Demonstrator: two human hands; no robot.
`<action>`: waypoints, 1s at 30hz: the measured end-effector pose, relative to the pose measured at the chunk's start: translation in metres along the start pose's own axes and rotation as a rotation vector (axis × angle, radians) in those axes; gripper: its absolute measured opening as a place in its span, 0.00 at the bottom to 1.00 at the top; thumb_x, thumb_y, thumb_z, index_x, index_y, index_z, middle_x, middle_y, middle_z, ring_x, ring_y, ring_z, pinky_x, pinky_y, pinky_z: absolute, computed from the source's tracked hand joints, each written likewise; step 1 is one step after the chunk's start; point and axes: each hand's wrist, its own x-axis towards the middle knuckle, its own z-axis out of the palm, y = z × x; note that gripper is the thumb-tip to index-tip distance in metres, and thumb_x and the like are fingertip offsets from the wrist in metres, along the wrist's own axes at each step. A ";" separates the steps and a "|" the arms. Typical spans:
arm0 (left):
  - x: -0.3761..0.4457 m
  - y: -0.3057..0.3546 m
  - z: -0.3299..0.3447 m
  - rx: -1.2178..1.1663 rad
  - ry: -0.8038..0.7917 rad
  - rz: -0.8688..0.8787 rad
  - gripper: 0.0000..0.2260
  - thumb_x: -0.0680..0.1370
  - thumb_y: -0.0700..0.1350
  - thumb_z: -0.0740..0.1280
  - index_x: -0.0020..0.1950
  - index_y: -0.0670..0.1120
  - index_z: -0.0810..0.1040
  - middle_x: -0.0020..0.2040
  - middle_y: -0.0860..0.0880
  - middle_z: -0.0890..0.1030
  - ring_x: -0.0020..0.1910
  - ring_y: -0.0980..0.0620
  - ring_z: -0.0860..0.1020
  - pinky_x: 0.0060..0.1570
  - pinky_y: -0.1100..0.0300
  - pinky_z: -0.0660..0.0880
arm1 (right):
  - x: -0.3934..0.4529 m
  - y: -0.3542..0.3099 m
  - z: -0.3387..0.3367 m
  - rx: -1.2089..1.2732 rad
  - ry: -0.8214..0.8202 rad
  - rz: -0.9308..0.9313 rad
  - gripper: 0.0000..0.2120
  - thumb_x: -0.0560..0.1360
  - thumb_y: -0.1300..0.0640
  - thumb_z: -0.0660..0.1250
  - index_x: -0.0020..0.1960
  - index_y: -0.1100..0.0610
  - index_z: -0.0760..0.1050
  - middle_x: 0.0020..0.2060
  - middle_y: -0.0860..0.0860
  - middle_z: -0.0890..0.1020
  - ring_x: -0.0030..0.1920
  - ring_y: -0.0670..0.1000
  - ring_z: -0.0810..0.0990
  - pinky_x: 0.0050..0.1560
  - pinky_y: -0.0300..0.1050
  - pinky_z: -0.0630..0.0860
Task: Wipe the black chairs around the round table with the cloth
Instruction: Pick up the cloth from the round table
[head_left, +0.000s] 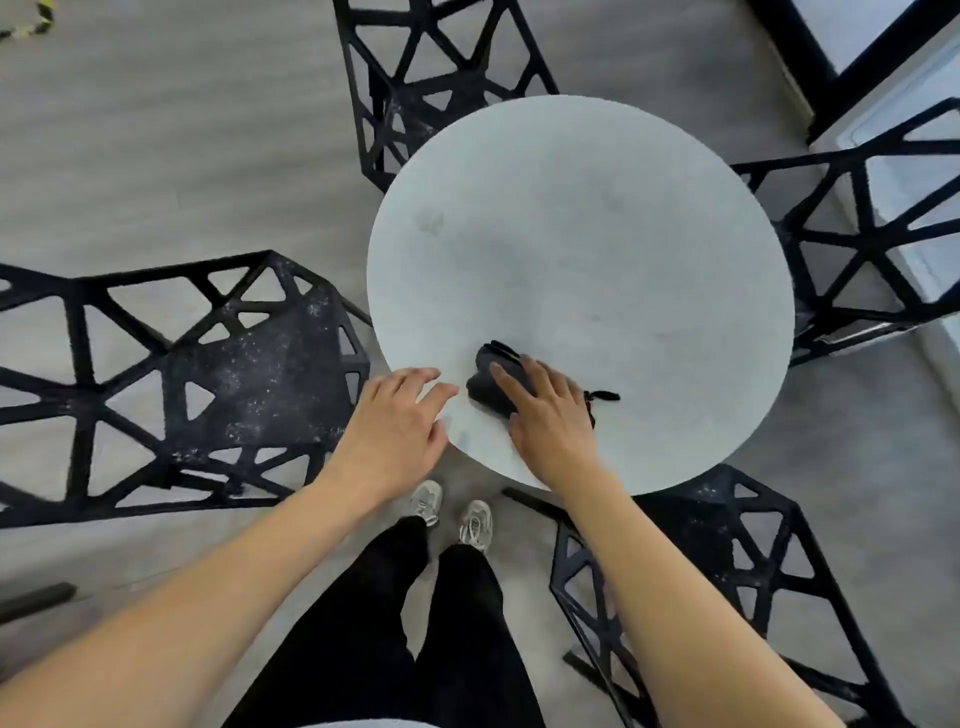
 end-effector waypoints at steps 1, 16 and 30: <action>-0.001 0.000 0.001 -0.004 -0.011 -0.015 0.22 0.77 0.51 0.53 0.66 0.48 0.78 0.66 0.45 0.77 0.64 0.44 0.76 0.63 0.46 0.72 | 0.005 0.003 0.000 -0.037 -0.093 -0.034 0.34 0.78 0.56 0.65 0.80 0.43 0.57 0.78 0.56 0.62 0.77 0.60 0.61 0.75 0.59 0.58; -0.043 0.004 0.010 0.020 0.106 -0.297 0.19 0.77 0.49 0.58 0.65 0.50 0.77 0.63 0.48 0.77 0.63 0.47 0.75 0.63 0.48 0.72 | 0.032 0.014 0.019 -0.067 -0.276 -0.032 0.33 0.77 0.63 0.63 0.77 0.43 0.58 0.69 0.55 0.66 0.56 0.59 0.71 0.53 0.53 0.75; -0.065 -0.018 0.007 0.004 0.194 -0.521 0.16 0.74 0.48 0.64 0.62 0.51 0.78 0.61 0.50 0.79 0.59 0.48 0.77 0.60 0.50 0.73 | 0.046 0.003 0.019 0.060 -0.262 0.034 0.27 0.77 0.59 0.61 0.74 0.45 0.63 0.63 0.53 0.67 0.57 0.57 0.68 0.46 0.50 0.74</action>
